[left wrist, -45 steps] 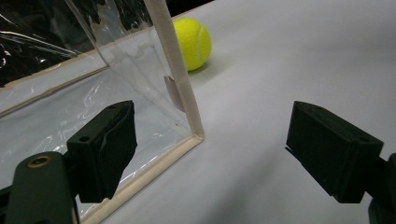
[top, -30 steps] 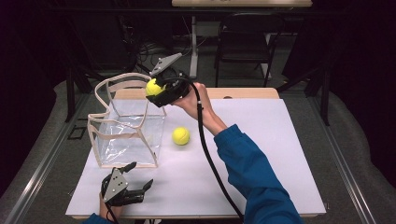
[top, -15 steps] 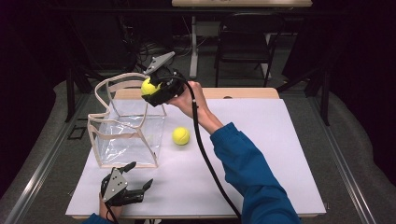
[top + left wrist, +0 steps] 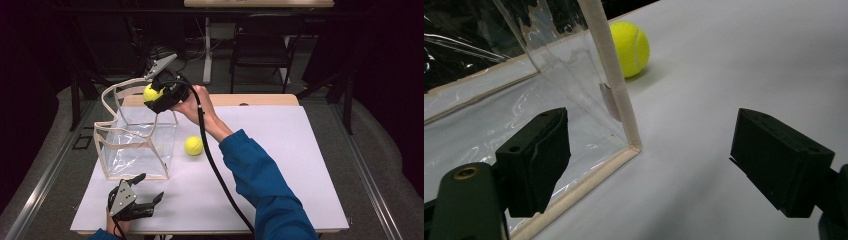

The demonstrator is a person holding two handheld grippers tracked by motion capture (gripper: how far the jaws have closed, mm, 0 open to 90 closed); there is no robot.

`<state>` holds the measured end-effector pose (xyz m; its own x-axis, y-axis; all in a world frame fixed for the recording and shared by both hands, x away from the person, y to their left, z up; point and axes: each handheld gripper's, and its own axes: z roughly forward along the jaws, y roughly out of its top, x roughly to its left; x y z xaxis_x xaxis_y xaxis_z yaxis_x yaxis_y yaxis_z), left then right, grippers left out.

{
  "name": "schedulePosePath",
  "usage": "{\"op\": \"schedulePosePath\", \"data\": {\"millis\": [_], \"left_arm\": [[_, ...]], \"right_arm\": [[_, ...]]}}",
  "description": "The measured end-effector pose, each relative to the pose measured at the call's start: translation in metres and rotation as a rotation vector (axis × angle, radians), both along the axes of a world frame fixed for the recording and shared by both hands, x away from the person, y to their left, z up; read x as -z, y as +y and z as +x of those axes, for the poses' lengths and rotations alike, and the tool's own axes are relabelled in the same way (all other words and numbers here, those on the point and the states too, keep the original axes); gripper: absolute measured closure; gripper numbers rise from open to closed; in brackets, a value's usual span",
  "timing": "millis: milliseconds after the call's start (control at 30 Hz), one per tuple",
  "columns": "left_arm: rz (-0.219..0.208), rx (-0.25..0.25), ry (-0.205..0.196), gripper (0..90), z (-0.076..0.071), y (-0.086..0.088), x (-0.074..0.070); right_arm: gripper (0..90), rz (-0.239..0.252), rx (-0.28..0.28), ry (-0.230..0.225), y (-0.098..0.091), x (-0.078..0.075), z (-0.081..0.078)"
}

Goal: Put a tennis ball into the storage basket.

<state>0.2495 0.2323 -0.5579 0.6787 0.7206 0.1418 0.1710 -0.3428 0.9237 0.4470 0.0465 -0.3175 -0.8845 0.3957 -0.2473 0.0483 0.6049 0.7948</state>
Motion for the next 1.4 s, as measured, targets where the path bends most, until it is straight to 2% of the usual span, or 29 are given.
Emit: {"op": "schedulePosePath", "data": {"millis": [933, 1400], "left_arm": [[-0.005, 0.003, 0.002, 15.9, 0.000, 0.000, 0.000], [-0.004, 0.005, 0.002, 15.9, -0.001, 0.000, 0.000]], "right_arm": [[25.9, -0.050, -0.025, 0.002, 0.027, 0.003, -0.002], [25.9, -0.067, -0.029, 0.010, 0.033, 0.006, 0.000]]}}
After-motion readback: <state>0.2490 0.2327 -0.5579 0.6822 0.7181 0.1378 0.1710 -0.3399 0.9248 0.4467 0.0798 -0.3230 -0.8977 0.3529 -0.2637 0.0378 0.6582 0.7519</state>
